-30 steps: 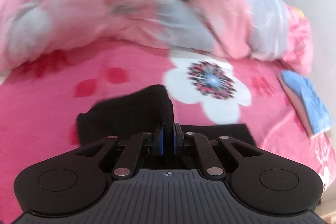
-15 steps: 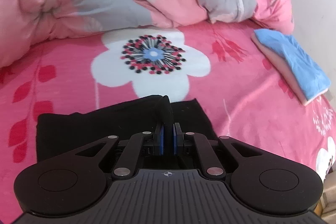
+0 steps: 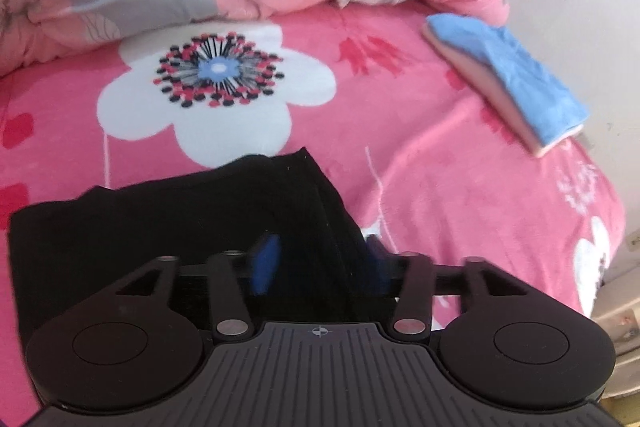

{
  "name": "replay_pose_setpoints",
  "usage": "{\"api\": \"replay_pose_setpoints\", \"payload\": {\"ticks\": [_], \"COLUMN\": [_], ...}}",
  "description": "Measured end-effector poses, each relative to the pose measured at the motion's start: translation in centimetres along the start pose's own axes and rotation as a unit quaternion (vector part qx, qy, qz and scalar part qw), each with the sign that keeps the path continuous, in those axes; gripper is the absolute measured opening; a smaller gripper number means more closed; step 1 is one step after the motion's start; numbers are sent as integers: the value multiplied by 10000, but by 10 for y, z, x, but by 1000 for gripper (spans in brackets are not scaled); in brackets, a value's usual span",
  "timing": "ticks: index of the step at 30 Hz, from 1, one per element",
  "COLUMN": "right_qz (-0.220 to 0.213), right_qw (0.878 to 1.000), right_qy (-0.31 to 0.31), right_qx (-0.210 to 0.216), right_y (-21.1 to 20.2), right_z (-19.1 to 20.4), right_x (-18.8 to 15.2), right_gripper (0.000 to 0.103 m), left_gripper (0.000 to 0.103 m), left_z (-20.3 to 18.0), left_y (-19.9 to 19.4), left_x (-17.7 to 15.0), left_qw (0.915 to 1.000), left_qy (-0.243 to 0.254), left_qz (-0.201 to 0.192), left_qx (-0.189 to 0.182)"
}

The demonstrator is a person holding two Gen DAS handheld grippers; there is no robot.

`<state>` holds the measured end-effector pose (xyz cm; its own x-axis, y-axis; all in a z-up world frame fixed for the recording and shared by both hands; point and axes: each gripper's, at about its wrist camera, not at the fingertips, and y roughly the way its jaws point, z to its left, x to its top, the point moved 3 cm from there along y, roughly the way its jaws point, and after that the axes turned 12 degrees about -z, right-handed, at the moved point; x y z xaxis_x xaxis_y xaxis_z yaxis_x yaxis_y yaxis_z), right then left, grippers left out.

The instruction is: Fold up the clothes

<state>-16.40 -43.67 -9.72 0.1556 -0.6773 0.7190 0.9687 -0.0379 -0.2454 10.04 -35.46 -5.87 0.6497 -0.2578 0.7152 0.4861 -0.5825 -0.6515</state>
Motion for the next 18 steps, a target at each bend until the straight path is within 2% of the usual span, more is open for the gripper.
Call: {"api": "replay_pose_setpoints", "payload": {"ticks": [5, 7, 11, 15, 18], "right_qz": [127, 160, 216, 236, 232], "right_qw": [9987, 9976, 9957, 9952, 9956], "right_qy": [488, 668, 894, 930, 855], "right_qx": [-39, -41, -68, -206, -297], "right_y": [3, 5, 8, 12, 15], "right_z": [-15, -20, -25, -25, -22], "right_x": [1, 1, 2, 2, 3], "right_gripper": [2, 2, 2, 2, 3], "left_gripper": [68, 68, 69, 68, 68], "left_z": [11, 17, 45, 66, 76], "left_y": [-54, -77, -117, -130, -130], "left_x": [-10, -16, -50, -78, -88], "left_qw": [9982, 9964, 9951, 9946, 9938], "left_qy": [470, 689, 853, 952, 968], "left_qz": [-354, -477, -469, -404, -445], "left_qx": [-116, -140, -153, 130, 318]}}
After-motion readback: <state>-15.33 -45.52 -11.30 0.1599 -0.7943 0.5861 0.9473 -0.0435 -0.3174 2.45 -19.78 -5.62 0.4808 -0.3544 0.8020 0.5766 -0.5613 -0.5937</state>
